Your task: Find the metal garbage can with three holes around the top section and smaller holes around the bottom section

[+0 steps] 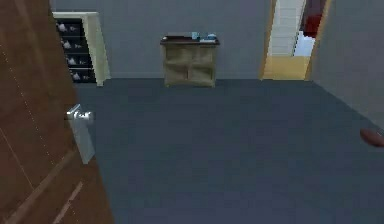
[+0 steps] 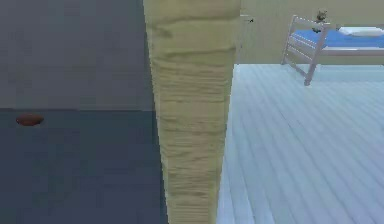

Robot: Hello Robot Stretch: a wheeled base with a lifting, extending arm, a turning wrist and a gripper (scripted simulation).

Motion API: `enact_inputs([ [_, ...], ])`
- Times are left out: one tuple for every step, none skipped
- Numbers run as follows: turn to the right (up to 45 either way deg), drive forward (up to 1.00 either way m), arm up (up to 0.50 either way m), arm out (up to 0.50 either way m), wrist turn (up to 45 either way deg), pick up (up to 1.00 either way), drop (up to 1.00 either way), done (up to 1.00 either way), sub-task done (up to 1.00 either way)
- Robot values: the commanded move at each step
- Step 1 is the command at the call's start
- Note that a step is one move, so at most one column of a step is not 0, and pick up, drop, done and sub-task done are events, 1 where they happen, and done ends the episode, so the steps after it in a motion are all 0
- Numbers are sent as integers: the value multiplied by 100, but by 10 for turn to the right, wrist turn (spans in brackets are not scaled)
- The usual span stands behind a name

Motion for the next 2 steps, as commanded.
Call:
enact_inputs([
  [240, 0, 0, 0, 0, 0, 0, 0, 0],
  [0, 100, 0, 0, 0, 0, 0, 0, 0],
])
